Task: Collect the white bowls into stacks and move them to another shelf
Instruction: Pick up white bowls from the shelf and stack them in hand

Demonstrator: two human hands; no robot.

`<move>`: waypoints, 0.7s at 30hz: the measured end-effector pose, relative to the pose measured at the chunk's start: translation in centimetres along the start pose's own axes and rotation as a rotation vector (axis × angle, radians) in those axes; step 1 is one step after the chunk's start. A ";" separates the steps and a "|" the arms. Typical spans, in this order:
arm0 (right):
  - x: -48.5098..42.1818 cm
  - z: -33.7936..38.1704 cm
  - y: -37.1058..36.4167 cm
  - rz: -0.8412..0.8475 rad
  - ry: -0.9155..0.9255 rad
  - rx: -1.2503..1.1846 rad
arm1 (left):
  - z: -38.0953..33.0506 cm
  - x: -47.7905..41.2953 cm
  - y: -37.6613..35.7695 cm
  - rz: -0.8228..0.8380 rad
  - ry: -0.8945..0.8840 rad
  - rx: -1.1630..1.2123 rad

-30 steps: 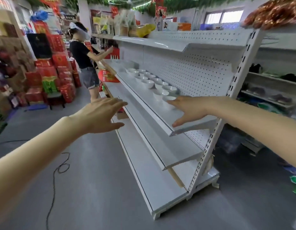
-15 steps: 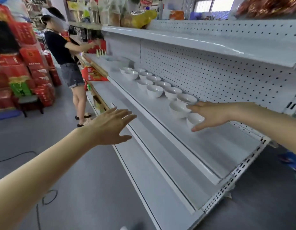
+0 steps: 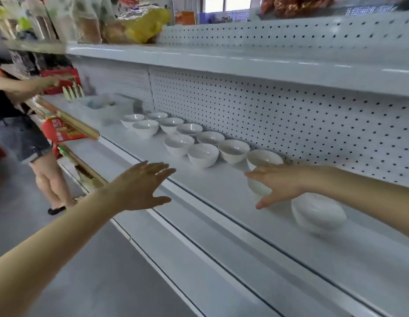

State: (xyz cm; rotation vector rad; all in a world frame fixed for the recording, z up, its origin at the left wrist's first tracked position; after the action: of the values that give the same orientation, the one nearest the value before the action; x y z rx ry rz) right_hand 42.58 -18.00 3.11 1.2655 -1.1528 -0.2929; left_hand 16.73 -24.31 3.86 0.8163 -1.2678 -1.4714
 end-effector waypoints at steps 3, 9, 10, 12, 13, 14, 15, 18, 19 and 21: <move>-1.3 -2.2 0.2 -0.006 -0.063 -0.105 | 0.5 -6.1 0.3 -0.080 -0.141 0.083; -3.3 -6.2 -2.0 -0.071 -0.279 -0.369 | -2.2 -15.3 0.0 -0.198 -0.498 -0.027; -3.6 -6.6 -2.6 -0.068 -0.318 -0.414 | -1.9 -16.5 -0.4 -0.231 -0.529 -0.035; -4.1 -7.3 -3.9 -0.047 -0.413 -0.494 | -1.2 -19.0 -1.1 -0.265 -0.582 -0.038; -4.4 -7.5 -4.3 -0.037 -0.451 -0.527 | -0.9 -20.0 -1.5 -0.267 -0.609 -0.022; -4.7 -7.6 -4.7 -0.036 -0.482 -0.549 | -0.5 -21.0 -2.1 -0.254 -0.633 0.003; -4.9 -7.7 -4.9 -0.044 -0.509 -0.562 | 0.0 -21.8 -2.6 -0.239 -0.644 0.024; -5.5 -7.7 -5.2 -0.100 -0.573 -0.613 | 1.3 -23.0 -4.7 -0.177 -0.635 0.081; -5.6 -7.6 -5.4 -0.110 -0.588 -0.636 | 1.6 -23.0 -5.4 -0.174 -0.633 0.094; -5.9 -7.3 -5.7 -0.120 -0.594 -0.688 | 2.1 -22.7 -7.1 -0.162 -0.639 0.089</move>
State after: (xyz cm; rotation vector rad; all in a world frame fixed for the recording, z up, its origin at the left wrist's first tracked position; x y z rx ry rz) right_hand 47.96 -11.36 -3.82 0.6382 -1.3023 -1.1093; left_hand 19.49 -2.28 -5.06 0.5225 -1.7764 -1.9037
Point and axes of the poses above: each hand's wrist, its own x-axis away from the middle knuckle, its own y-axis out of the back of the hand, z = x × y, the point moved 8 cm from there along -x, towards the middle knuckle, and after that the axes turned 9 degrees about z, right-handed, at the moved point
